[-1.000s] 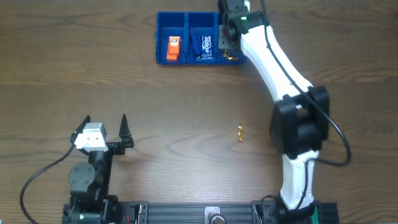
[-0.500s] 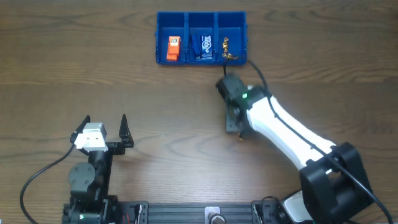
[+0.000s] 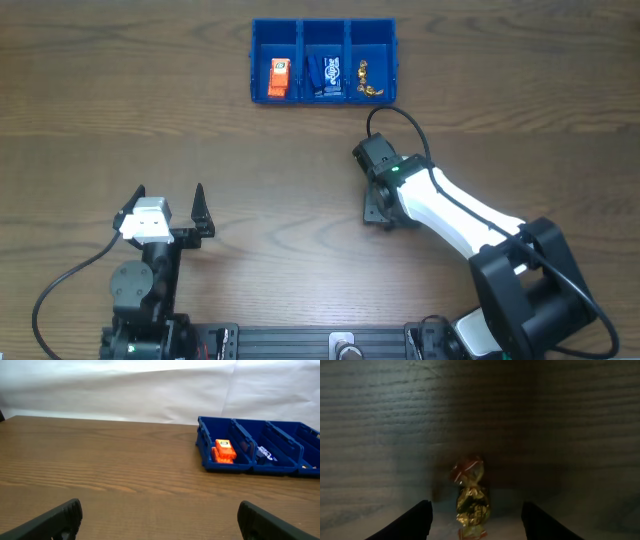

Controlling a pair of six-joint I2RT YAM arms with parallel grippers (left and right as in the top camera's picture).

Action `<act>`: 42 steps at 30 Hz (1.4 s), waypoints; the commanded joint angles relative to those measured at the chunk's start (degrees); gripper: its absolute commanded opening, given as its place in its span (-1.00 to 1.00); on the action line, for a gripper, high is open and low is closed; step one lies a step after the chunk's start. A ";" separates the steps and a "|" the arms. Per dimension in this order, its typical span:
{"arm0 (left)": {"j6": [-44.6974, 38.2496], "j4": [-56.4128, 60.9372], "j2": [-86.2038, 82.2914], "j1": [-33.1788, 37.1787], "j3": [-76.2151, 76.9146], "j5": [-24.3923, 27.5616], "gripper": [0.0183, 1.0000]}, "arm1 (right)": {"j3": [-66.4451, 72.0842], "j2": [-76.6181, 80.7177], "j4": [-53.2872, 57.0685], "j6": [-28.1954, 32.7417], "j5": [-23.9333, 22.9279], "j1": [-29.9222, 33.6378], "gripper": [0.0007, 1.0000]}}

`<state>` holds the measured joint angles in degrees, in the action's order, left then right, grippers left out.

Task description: Sort Candies Into Trays

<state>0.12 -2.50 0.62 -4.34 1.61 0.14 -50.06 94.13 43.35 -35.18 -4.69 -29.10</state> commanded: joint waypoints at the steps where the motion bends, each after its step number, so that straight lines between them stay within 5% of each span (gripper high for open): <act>1: -0.37 -1.97 -0.26 -0.20 -1.31 -0.31 1.00 | 0.28 1.84 -1.36 -0.39 -0.35 0.31 0.20; 4: -0.37 -1.97 -0.26 -0.20 -1.33 -0.31 1.00 | 0.28 3.23 -2.47 -0.42 -0.35 0.31 0.16; 13: -0.37 -1.97 -0.26 -0.20 -1.33 -0.31 1.00 | 0.28 3.87 -1.90 -0.44 -0.31 0.31 -0.61; 24: -0.37 -1.97 -0.26 -0.20 -1.31 -0.31 1.00 | -3.10 -1.70 0.28 -0.15 -0.39 0.31 -0.71; 31: -0.37 -1.97 -0.26 -0.20 -1.31 -0.31 1.00 | -29.44 -4.50 13.46 5.29 -7.74 3.65 -0.72; 36: -0.37 -1.97 -0.26 -0.20 -1.31 -0.31 1.00 | -48.39 7.37 9.53 13.14 -7.74 9.53 -0.72; 42: -0.37 -1.97 -0.26 -0.20 -1.33 -0.31 0.99 | -53.11 20.65 -1.64 16.15 -8.11 10.54 -0.69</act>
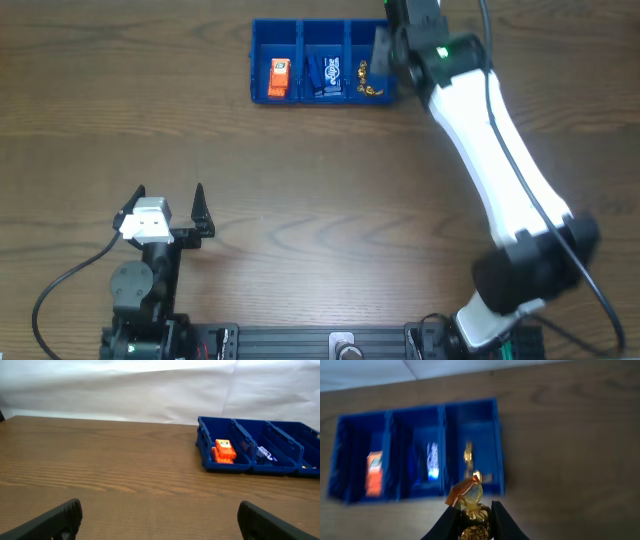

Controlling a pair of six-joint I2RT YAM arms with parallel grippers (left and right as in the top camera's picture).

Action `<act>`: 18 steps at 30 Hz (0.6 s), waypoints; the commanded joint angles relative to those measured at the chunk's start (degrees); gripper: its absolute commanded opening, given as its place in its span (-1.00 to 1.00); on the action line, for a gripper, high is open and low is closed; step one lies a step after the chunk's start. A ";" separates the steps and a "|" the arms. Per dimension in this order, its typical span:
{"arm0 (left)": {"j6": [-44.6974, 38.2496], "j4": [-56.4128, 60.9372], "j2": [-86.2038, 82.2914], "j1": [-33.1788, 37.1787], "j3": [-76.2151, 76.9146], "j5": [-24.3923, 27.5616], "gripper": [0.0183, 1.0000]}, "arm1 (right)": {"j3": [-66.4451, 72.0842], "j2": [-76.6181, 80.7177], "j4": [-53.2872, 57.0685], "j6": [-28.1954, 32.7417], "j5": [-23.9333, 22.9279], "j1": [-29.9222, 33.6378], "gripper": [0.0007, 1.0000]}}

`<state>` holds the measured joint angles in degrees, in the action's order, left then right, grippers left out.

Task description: Sort Candies Into Trays

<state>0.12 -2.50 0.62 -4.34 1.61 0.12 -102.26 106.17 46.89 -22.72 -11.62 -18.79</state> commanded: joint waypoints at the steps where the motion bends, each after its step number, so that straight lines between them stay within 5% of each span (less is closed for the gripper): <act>1: -0.37 -1.97 -0.26 -0.20 -1.31 -0.28 1.00 | -0.92 9.94 -6.36 3.43 -1.18 0.22 -0.68; 4: -0.37 -1.97 -0.26 -0.20 -1.33 -0.28 1.00 | -0.92 12.96 -9.25 3.28 -1.16 0.22 -0.49; 6: -0.37 -1.97 -0.26 -0.20 -1.31 -0.28 1.00 | -0.90 13.38 -10.16 3.28 -1.18 0.22 -0.20; 18: -0.37 -1.97 -0.26 -0.20 -1.31 -0.28 1.00 | 1.20 0.68 -4.52 8.33 -1.90 0.26 0.21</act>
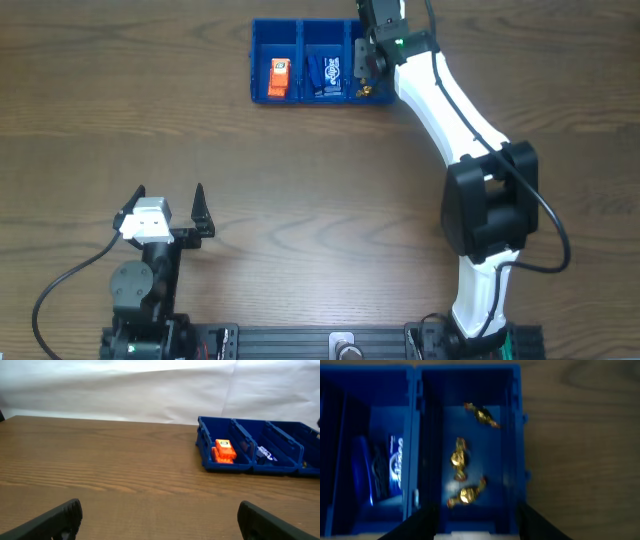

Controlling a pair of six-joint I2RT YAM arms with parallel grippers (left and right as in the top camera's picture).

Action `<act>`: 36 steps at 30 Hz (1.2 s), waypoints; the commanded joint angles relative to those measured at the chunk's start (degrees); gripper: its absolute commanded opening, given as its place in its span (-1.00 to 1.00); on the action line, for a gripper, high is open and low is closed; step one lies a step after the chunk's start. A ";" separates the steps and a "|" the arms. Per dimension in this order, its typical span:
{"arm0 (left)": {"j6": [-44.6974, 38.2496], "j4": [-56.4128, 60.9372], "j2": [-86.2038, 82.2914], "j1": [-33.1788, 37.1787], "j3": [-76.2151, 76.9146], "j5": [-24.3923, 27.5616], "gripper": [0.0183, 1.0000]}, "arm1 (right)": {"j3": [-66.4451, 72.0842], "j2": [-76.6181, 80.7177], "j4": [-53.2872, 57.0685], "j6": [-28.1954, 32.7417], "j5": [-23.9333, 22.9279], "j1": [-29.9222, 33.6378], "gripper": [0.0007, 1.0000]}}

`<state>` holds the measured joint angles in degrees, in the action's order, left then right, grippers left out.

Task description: Sort Candies Into Trays

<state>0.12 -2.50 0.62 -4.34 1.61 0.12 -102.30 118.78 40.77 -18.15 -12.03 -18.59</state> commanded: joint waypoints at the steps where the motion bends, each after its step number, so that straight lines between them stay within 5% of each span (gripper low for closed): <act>1: -0.37 -1.97 -0.26 -0.20 -1.31 -0.28 0.99 | 3.63 -16.22 1.29 5.11 -2.73 0.35 0.31; 9: -0.37 -1.97 -0.26 -0.20 -1.31 -0.28 1.00 | 34.34 -47.52 -8.44 6.69 -6.36 4.26 0.55; 12: -0.37 -1.97 -0.26 -0.20 -1.33 -0.28 1.00 | 47.63 -60.72 -10.73 6.32 -6.29 5.57 1.00; 19: -0.37 -1.97 -0.26 -0.20 -1.33 -0.28 0.99 | 77.20 -94.20 -19.43 6.14 3.30 11.34 1.00; 24: -0.37 -1.97 -0.26 -0.20 -1.31 -0.28 0.99 | 92.76 -106.09 -31.15 8.39 4.22 12.11 1.00; 36: -0.37 -1.97 -0.26 -0.20 -1.31 -0.28 1.00 | 102.07 -118.49 -38.29 12.76 8.98 20.59 1.00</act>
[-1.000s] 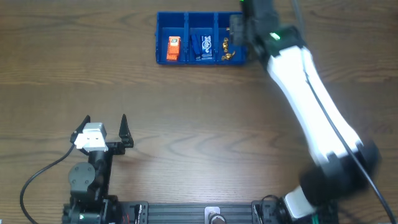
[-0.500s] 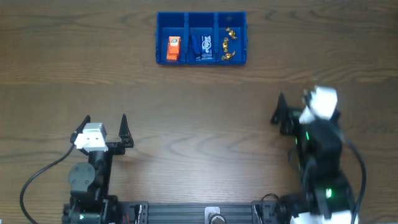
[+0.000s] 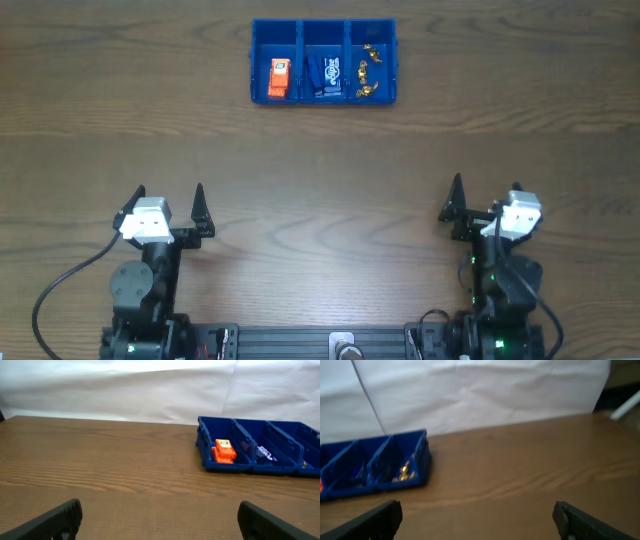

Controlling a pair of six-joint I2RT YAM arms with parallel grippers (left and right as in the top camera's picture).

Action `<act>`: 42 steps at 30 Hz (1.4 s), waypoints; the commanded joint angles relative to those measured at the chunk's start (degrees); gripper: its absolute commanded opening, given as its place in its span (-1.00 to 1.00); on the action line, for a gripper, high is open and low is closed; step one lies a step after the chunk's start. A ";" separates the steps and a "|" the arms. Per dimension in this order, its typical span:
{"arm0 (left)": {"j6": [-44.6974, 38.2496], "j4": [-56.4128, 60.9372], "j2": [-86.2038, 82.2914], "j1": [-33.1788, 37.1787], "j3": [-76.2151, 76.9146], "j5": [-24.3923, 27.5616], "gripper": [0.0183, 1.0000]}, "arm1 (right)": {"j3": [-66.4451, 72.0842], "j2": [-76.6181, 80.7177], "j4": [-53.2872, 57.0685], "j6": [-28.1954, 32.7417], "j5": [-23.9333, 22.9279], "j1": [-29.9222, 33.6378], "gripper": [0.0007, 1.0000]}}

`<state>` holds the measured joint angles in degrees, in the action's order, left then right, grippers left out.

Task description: Sort Candies Into Trays

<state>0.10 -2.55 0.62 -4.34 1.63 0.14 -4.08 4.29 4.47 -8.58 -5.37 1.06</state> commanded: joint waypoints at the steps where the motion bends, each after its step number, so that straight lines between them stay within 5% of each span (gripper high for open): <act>1: -0.35 -1.92 -0.26 -0.20 -1.33 -0.31 1.00 | 3.69 -4.07 -0.68 3.13 2.29 0.94 1.00; 16: -0.35 -1.92 -0.26 -0.20 -1.36 -0.31 1.00 | 3.69 -4.13 0.20 8.72 4.94 0.87 1.00; 42: -0.35 -1.92 -0.26 -0.20 -1.33 -0.31 1.00 | 3.63 -4.13 0.26 8.85 4.92 0.90 1.00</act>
<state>0.12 -2.55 0.64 -4.34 1.63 0.12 -0.67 0.62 4.47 -0.58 -1.02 1.72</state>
